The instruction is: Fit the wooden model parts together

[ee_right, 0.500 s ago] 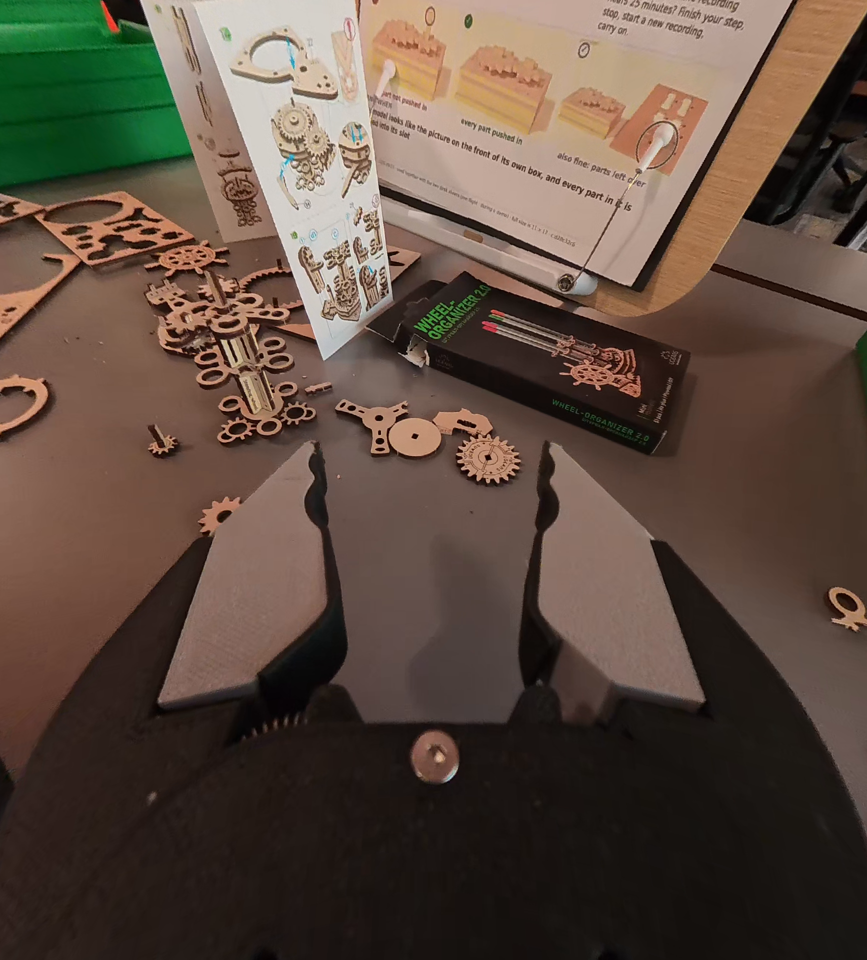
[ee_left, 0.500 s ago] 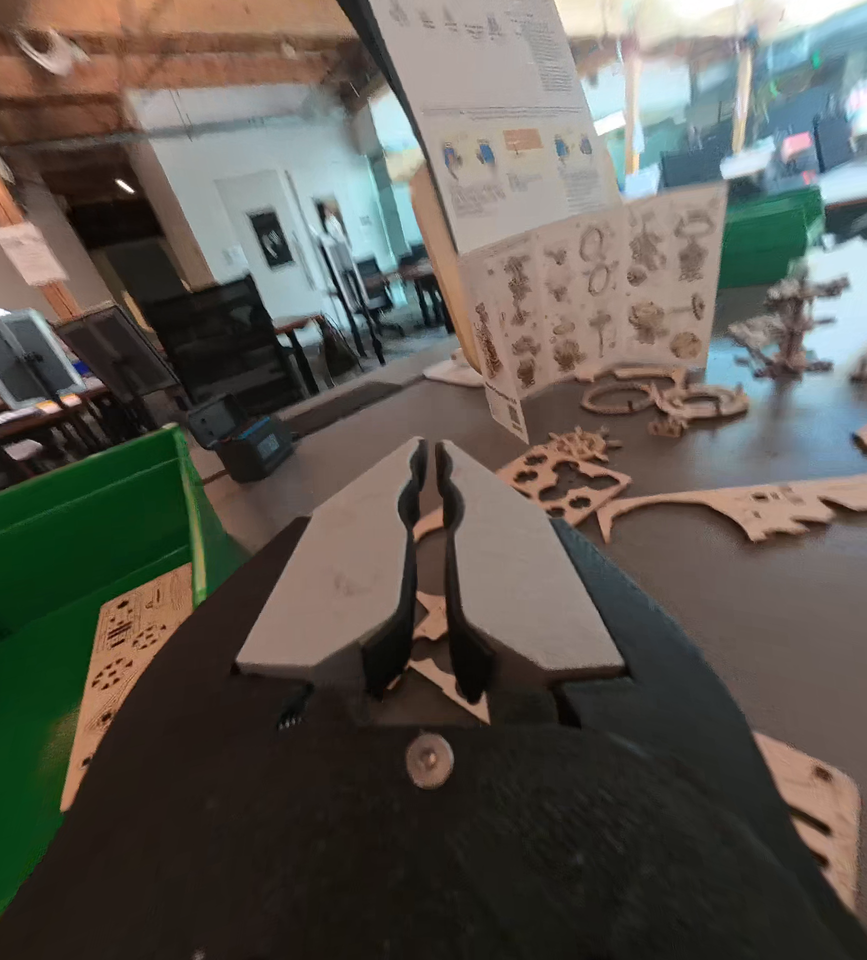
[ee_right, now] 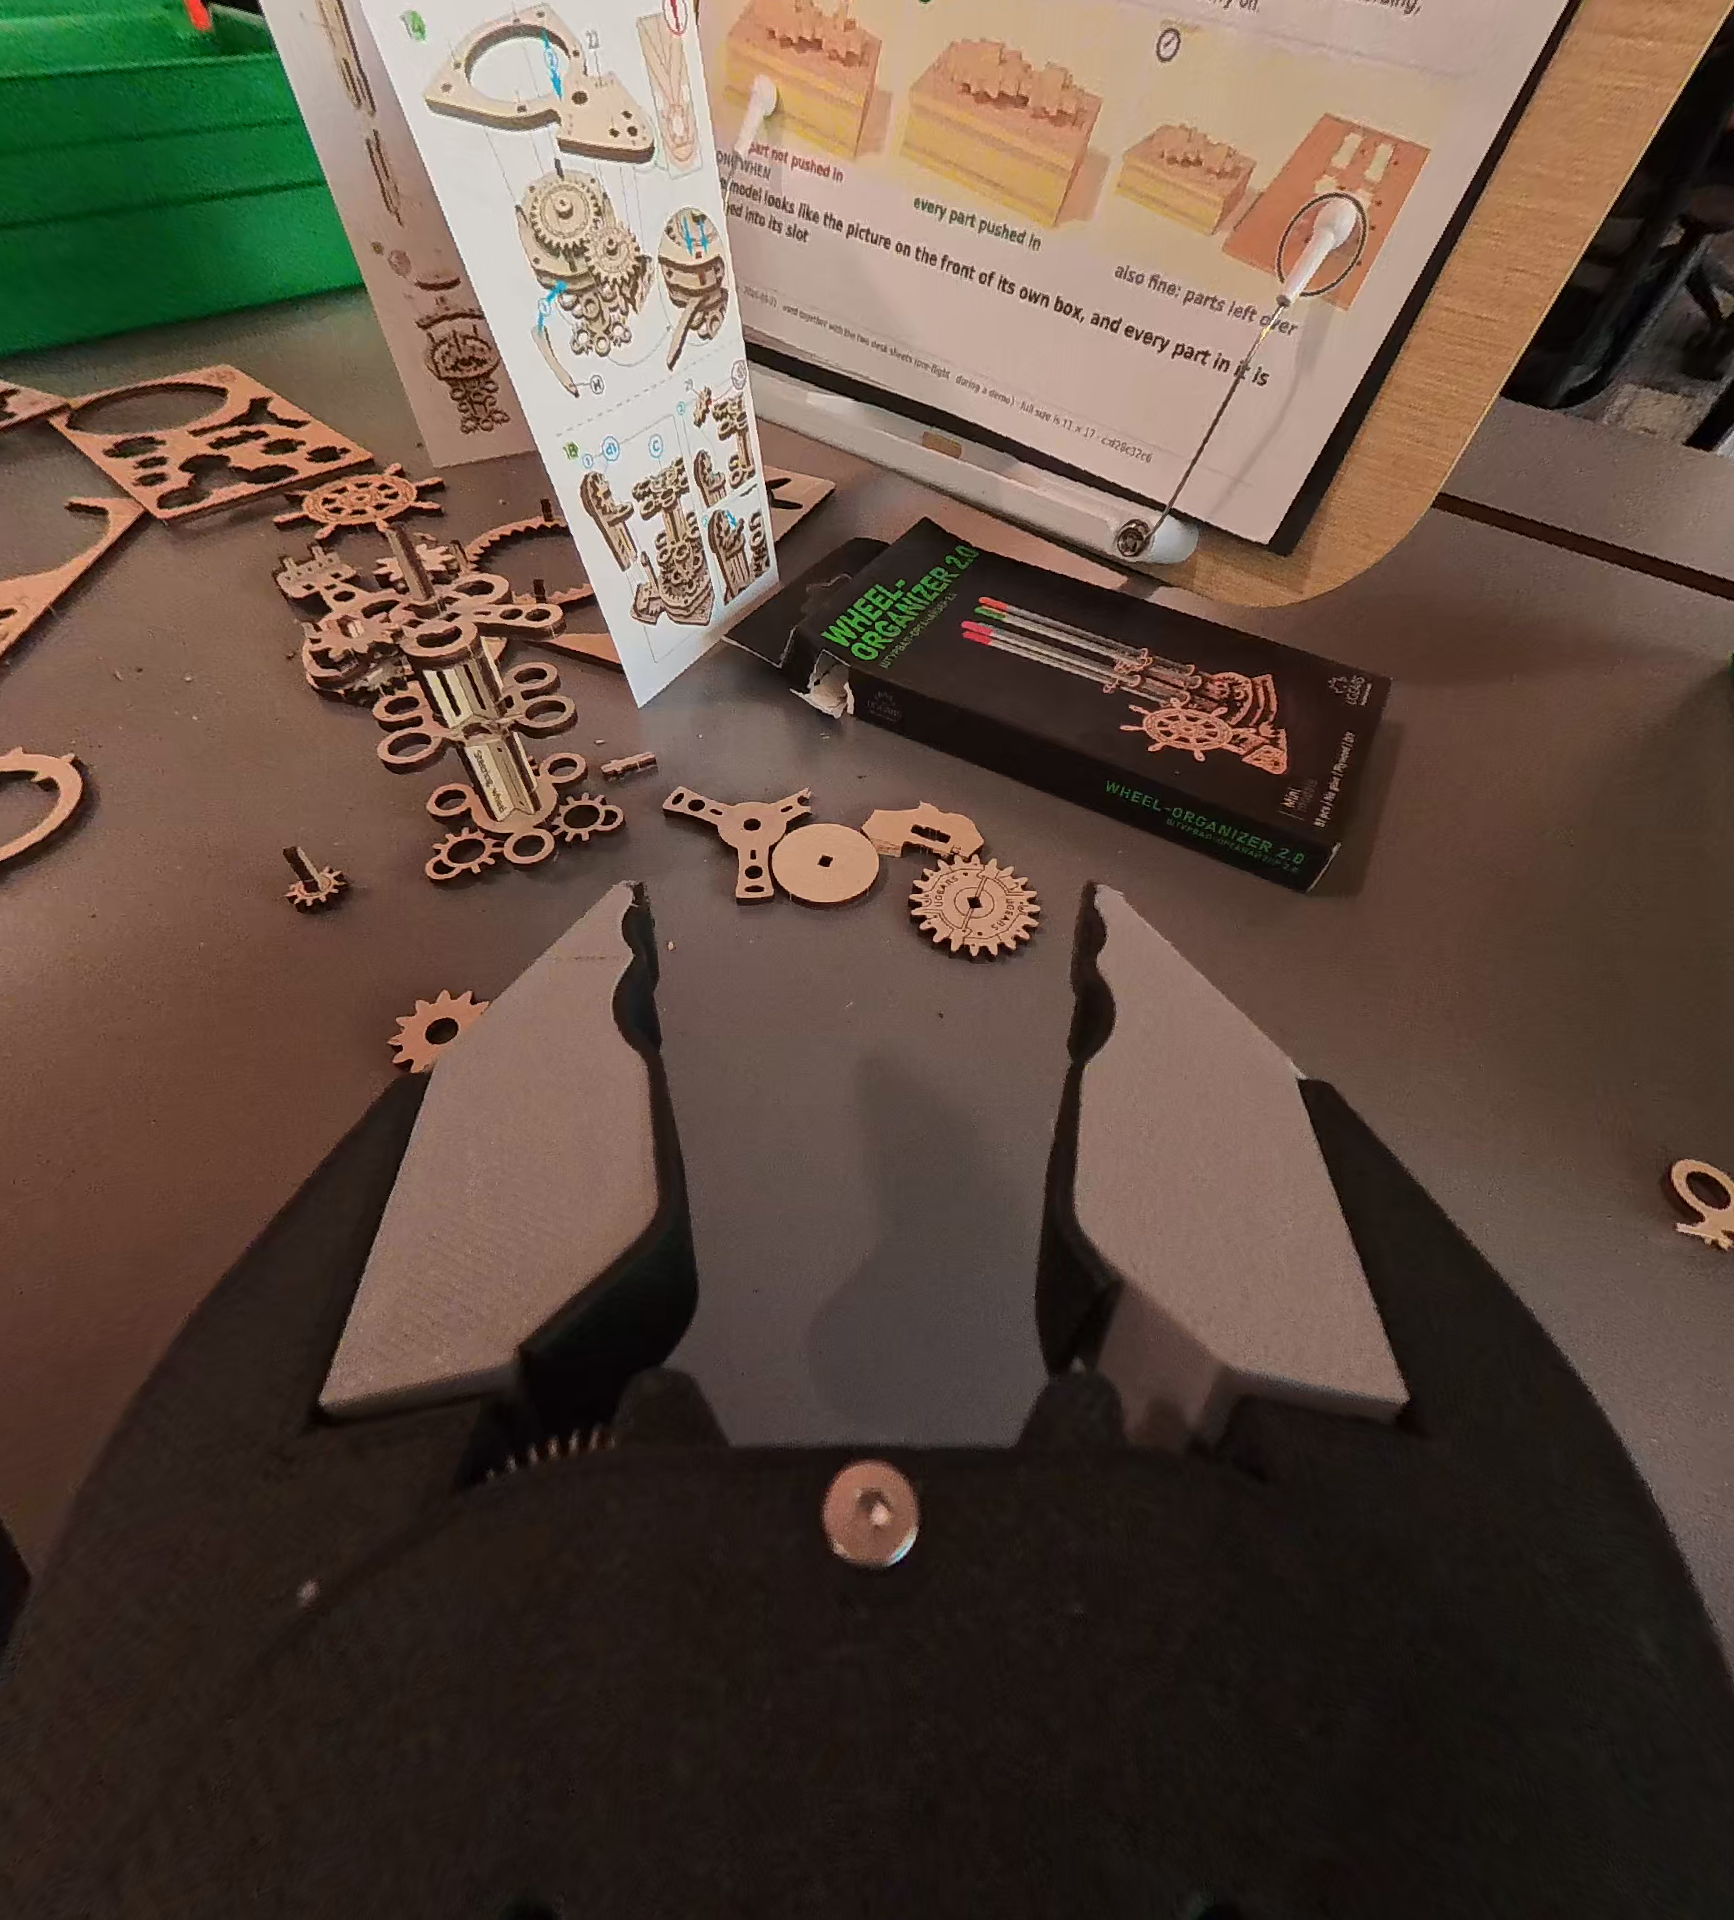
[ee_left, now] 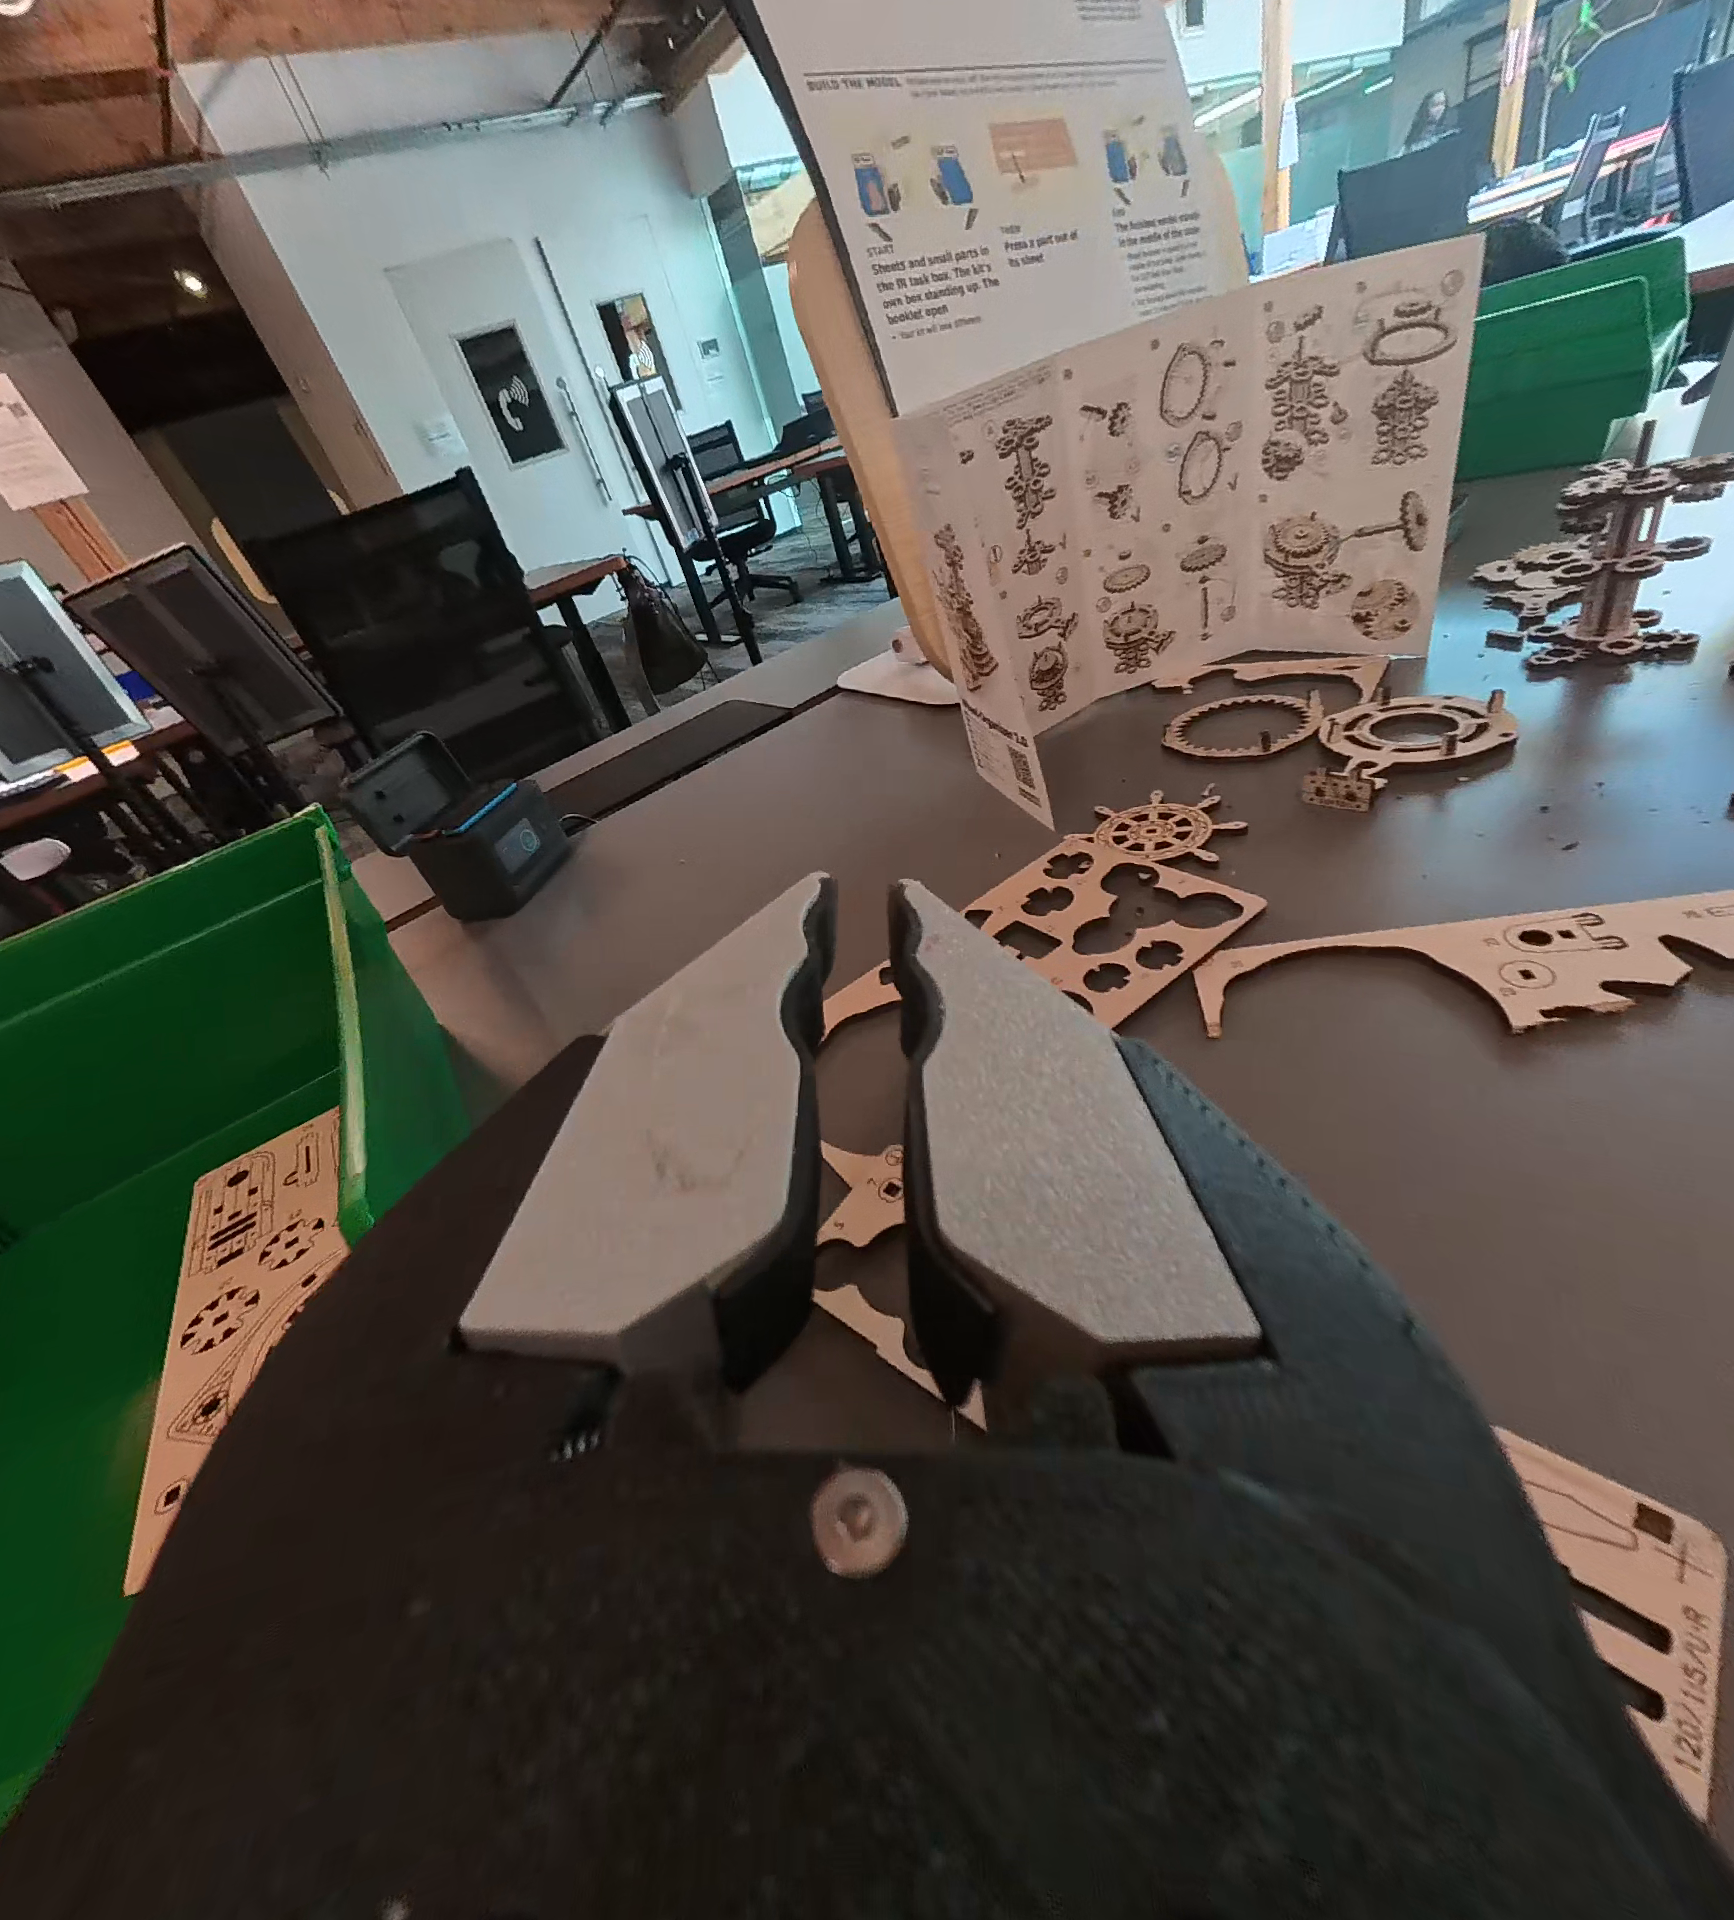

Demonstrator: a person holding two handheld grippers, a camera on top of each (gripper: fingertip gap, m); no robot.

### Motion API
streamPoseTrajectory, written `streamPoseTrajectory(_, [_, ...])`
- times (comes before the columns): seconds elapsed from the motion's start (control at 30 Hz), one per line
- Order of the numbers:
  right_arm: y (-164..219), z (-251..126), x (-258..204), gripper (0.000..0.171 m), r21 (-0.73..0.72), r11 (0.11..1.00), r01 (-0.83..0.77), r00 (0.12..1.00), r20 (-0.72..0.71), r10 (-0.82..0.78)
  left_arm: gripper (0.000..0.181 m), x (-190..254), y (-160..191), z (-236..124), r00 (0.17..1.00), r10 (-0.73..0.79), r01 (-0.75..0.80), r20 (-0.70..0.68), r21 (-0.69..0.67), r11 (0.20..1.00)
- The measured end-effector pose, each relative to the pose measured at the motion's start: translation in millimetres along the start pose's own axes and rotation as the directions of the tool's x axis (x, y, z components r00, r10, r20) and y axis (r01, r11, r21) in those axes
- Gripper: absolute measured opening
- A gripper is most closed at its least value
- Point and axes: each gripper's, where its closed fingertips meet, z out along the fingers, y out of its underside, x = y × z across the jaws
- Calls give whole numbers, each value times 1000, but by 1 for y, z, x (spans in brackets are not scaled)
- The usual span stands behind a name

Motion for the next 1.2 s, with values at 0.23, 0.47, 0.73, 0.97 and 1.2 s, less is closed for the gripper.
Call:
streamPoseTrajectory(0.23, [1,1,-1,77,-9,1000,3,1000,2,-3,6,-11,-2,-4,998,-44,43,37,18,999])
streamPoseTrajectory(0.47, [3,2,0,77,-22,1000,-9,1000,10,9,4,-20,-6,-8,995,-75,72,64,49,996])
streamPoseTrajectory(0.73, [2,2,0,77,-18,1000,-7,1000,10,7,4,-19,-3,-6,995,-71,69,64,33,997])
streamPoseTrajectory(0.97, [1,1,-1,77,-11,1000,-1,1000,13,1,4,-21,0,-6,994,-81,80,71,24,997])
streamPoseTrajectory(1.2, [-1,-1,-1,77,8,1000,-10,1000,15,10,12,-14,-1,-2,995,-88,87,37,24,996])
